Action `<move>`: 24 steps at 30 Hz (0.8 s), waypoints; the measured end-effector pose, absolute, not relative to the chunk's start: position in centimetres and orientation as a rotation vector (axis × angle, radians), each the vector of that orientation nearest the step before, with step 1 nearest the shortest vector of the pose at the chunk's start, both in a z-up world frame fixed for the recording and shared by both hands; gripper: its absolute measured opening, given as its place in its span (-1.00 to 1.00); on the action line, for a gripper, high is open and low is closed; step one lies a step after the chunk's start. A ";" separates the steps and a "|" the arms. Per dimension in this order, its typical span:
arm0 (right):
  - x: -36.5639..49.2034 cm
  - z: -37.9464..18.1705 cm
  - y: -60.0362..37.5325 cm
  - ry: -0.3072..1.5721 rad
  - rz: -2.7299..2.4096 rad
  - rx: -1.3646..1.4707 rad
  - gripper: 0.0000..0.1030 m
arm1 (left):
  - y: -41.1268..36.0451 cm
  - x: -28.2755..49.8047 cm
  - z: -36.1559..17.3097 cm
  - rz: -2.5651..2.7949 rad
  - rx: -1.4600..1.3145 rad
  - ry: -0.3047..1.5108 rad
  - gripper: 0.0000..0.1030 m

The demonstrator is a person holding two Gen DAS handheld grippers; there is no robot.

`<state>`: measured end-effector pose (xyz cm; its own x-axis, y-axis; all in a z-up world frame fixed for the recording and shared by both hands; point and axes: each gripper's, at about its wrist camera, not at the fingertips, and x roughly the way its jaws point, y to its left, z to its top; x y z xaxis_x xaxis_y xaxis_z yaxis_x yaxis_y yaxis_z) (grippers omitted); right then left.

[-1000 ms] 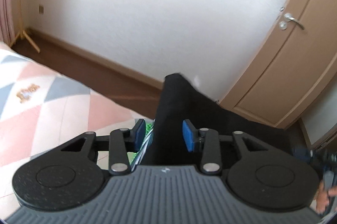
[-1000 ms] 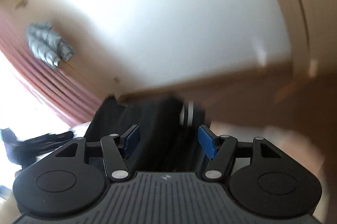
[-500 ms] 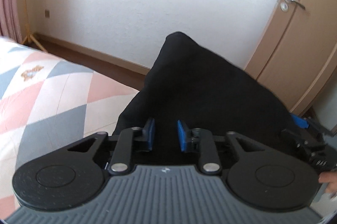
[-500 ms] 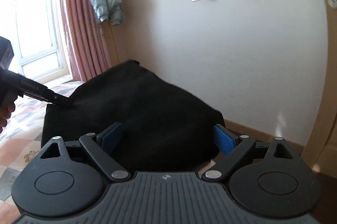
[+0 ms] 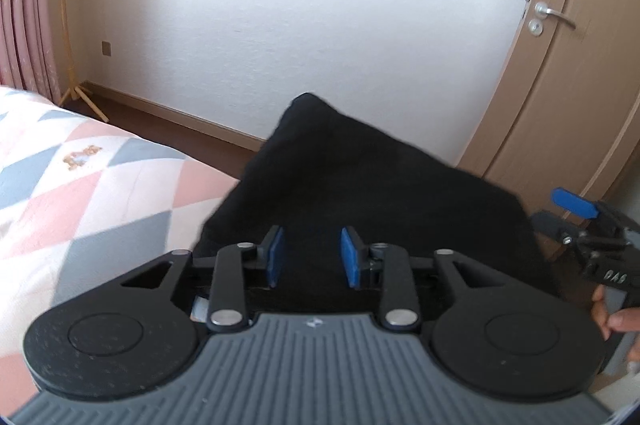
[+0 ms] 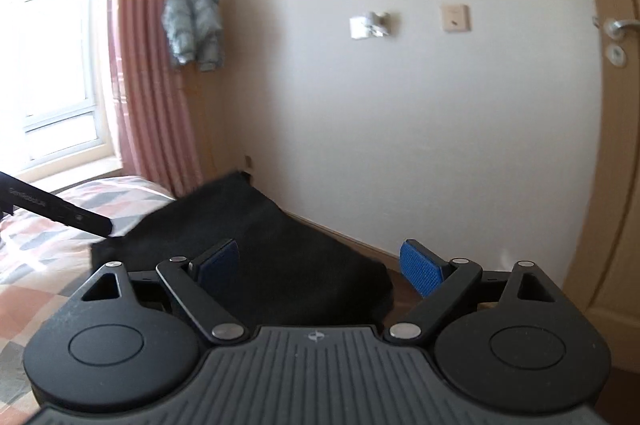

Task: Fold clothes
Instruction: 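Lower the black jeans onto the clothes stack and open both grippers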

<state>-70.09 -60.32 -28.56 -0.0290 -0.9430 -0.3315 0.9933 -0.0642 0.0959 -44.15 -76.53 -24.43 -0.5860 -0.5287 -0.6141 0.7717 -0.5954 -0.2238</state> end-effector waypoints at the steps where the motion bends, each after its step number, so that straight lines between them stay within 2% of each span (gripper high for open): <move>1: -69.7 -28.5 -60.2 0.190 -1.571 0.341 0.74 | -75.9 -44.3 -24.3 -2.199 0.632 0.633 -0.49; 8: -67.5 -31.6 -61.7 0.366 -1.447 0.331 0.79 | -72.4 -47.6 -26.7 -2.182 0.730 0.551 -0.47; 13: -67.4 -33.3 -60.8 0.331 -1.421 0.332 0.81 | -71.7 -48.8 -27.4 -2.141 0.750 0.497 -0.43; 17: -66.8 -32.4 -60.2 0.339 -1.444 0.337 0.79 | -70.7 -49.1 -26.3 -2.084 0.744 0.500 -0.42; 20: -66.1 -30.3 -59.0 0.278 -1.490 0.355 0.83 | -69.1 -48.5 -25.2 -2.054 0.720 0.511 -0.10; 21: -65.9 -29.8 -58.3 0.247 -1.508 0.374 0.89 | -68.4 -48.2 -25.0 -2.043 0.716 0.524 -0.09; 24: -65.2 -28.9 -55.9 0.183 -1.547 0.464 0.90 | -66.6 -46.9 -25.0 -1.990 0.734 0.570 -0.02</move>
